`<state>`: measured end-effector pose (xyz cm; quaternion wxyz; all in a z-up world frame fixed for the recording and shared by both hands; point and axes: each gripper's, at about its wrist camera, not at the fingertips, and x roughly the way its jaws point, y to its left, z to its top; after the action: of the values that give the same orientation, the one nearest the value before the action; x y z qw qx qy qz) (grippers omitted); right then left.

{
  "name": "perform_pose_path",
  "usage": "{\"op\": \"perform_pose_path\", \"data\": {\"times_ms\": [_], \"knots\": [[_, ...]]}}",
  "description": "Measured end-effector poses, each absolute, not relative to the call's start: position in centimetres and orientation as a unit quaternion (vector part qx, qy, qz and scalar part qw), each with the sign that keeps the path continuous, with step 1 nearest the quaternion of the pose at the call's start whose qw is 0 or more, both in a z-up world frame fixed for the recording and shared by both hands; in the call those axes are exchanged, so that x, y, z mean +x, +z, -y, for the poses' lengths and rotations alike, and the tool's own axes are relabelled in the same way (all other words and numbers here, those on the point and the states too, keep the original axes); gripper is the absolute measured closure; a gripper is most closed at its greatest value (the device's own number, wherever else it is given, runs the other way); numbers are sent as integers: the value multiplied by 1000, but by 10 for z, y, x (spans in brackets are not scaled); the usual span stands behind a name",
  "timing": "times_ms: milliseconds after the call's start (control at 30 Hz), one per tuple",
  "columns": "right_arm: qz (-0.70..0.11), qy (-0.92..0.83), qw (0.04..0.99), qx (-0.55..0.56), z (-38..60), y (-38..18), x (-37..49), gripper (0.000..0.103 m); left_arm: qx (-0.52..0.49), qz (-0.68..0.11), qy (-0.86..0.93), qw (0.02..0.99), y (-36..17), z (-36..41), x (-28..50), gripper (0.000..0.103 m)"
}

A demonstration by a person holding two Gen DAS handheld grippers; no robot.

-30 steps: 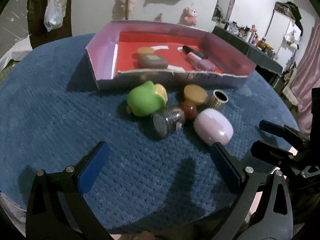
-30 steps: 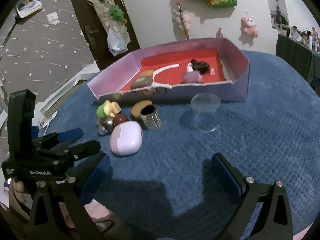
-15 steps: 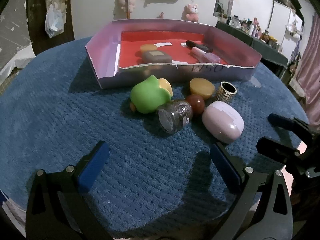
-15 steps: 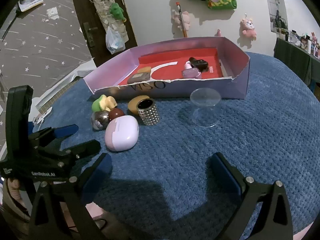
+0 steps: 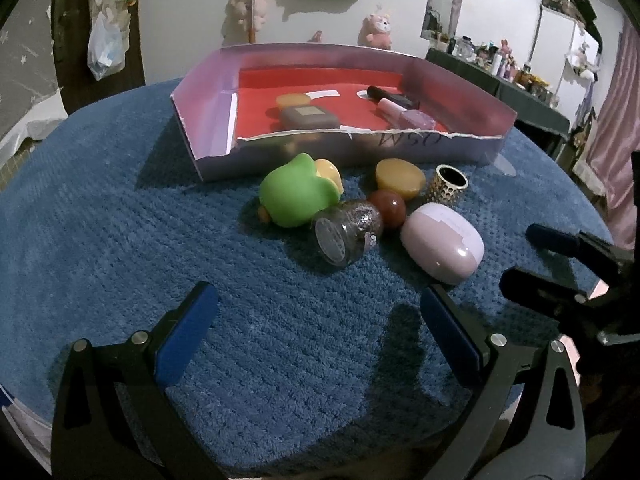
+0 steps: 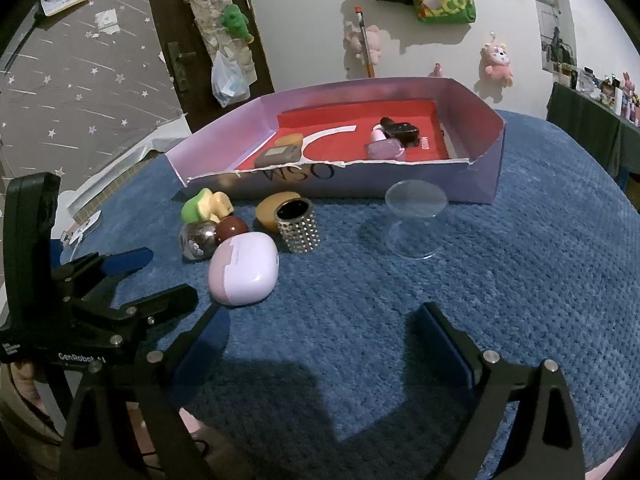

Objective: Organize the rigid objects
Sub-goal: 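Move left gripper to the glittery silver jar while right gripper approaches the lavender oval case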

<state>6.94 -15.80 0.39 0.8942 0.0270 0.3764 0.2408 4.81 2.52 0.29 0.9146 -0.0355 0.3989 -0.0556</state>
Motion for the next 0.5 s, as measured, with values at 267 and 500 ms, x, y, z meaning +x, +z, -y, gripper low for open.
{"op": "perform_pose_path", "data": {"times_ms": [267, 500], "knots": [[-374, 236, 896, 39, 164, 4, 72, 14, -54, -394, -59, 915, 4, -30, 50, 0], [-371, 234, 899, 23, 160, 4, 71, 14, -43, -392, -61, 917, 4, -24, 56, 1]]}}
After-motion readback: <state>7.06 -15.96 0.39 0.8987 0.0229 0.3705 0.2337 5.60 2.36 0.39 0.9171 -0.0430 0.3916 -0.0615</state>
